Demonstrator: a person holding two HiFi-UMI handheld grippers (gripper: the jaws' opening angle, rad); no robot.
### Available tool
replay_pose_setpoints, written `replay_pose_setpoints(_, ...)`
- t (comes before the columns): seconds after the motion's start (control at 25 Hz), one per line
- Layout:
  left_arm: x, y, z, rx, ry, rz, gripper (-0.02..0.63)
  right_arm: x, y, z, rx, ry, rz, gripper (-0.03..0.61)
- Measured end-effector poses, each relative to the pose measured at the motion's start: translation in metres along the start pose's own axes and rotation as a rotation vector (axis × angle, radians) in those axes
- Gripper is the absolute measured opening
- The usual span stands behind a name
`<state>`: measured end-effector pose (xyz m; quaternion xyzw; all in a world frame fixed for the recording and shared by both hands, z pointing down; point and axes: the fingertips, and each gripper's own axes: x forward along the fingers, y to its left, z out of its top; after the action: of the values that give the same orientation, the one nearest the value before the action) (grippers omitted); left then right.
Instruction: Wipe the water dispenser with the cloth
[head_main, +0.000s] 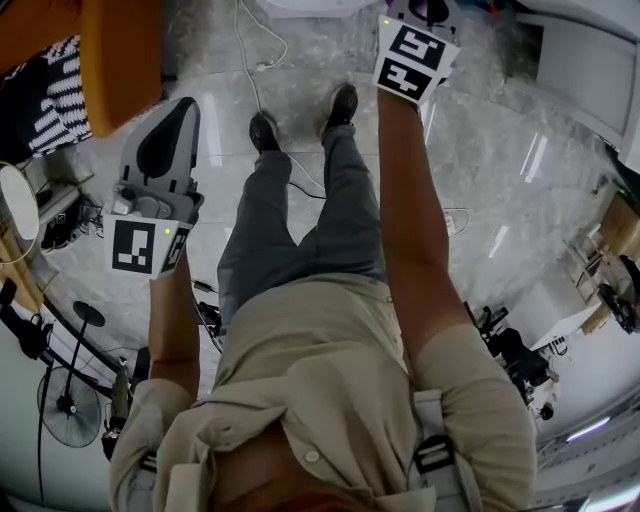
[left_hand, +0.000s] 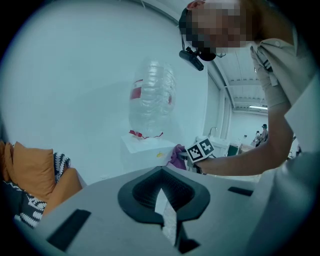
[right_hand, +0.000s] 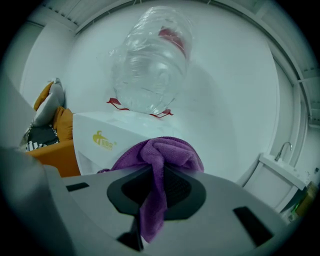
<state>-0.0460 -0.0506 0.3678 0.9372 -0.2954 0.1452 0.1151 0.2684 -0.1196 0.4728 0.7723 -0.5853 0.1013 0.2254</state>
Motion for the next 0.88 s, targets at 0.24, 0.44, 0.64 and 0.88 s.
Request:
replay_pose_setpoints(0.24, -0.011, 0.003, -0.011, -0.014, 0.004, 0.017, 0.015, -0.001, 0.056, 0.021, 0.021, -0.045, 0.073, 0.063)
replay_pose_setpoints(0.44, -0.033, 0.016, -0.021, -0.039, -0.007, 0.063, 0.015, -0.007, 0.137, 0.052, -0.015, -0.113, 0.202, 0.063)
replay_pose_setpoints(0.64, -0.058, 0.036, -0.036, -0.063, -0.012, 0.106, 0.015, -0.008, 0.202, 0.083, -0.048, -0.180, 0.284, 0.063)
replay_pose_setpoints(0.88, -0.081, 0.054, -0.053, -0.086, -0.007, 0.136, 0.015, 0.002, 0.234, 0.066, -0.087, -0.143, 0.310, 0.063)
